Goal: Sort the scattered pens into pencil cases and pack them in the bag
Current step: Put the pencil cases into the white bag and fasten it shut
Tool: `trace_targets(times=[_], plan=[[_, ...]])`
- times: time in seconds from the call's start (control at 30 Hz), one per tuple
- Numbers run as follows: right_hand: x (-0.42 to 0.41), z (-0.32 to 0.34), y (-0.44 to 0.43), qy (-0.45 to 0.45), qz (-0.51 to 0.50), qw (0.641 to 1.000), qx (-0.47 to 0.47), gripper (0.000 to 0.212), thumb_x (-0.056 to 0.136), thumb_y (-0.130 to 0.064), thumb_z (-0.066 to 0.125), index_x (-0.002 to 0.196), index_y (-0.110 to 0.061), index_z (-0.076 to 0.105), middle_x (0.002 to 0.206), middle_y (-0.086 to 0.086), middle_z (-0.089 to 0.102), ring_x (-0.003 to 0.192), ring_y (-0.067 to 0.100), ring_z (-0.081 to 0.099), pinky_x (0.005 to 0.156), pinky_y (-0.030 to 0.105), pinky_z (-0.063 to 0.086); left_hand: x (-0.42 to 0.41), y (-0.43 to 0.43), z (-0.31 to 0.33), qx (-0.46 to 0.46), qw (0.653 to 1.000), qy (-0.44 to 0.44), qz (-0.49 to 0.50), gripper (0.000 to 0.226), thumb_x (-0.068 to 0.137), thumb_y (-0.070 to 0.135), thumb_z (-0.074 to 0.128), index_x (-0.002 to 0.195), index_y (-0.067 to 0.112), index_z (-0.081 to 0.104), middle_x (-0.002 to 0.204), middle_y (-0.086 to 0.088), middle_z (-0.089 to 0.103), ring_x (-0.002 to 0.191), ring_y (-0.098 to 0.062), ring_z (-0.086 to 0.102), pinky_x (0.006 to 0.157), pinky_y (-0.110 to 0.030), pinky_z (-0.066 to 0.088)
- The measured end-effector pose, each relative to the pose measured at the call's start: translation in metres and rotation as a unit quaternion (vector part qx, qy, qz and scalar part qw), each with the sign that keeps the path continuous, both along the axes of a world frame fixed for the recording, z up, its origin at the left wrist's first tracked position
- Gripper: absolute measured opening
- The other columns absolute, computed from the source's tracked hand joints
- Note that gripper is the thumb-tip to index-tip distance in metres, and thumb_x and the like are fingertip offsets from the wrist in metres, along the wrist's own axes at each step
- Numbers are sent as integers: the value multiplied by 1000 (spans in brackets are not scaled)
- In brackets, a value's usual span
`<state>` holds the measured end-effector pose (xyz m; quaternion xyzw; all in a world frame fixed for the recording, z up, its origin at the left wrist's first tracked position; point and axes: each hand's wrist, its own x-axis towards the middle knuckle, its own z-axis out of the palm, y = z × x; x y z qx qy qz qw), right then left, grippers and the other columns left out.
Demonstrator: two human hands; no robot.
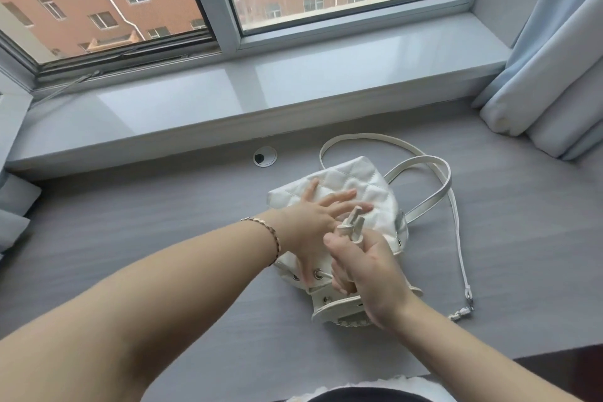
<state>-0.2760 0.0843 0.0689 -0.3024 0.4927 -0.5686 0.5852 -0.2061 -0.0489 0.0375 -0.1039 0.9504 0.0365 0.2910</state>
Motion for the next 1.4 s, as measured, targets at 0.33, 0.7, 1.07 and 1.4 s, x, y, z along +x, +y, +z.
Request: trace_targets(times=[0.33, 0.7, 1.07, 1.4], plan=[[-40, -18, -9, 147, 24, 989, -11, 48, 69, -67, 52, 54, -22, 58, 36, -9, 40, 37, 5, 36, 45, 21, 33, 10, 1, 30, 419, 764, 241, 428, 32, 83, 16, 56, 113, 29, 56, 97, 17, 67, 96, -3, 65, 92, -33, 50], [-38, -21, -7, 291, 153, 943, -52, 28, 79, -34, 49, 51, -34, 43, 46, -21, 48, 47, -2, 40, 49, 11, 30, 16, 56, 58, 89, 895, 357, 251, 55, 72, 68, 36, 85, 19, 57, 80, 13, 49, 63, -10, 44, 60, -26, 37], [-37, -26, -6, 384, 129, 910, -92, 35, 82, -40, 46, 93, -12, 64, 94, -9, 59, 95, 4, 44, 83, 9, 35, 8, 52, 56, 87, 902, 368, 208, 42, 93, 41, 39, 57, 23, 26, 47, 10, 30, 57, -12, 29, 46, -18, 23], [-51, -58, 5, 587, 194, 785, 35, 121, 49, -88, -17, 140, -28, 34, 156, -3, -5, 139, 16, -21, 115, 36, -4, 7, 65, 51, 107, 835, 512, 169, 31, 85, 21, 47, 57, 18, 34, 50, 7, 25, 46, -13, 21, 42, -18, 15]])
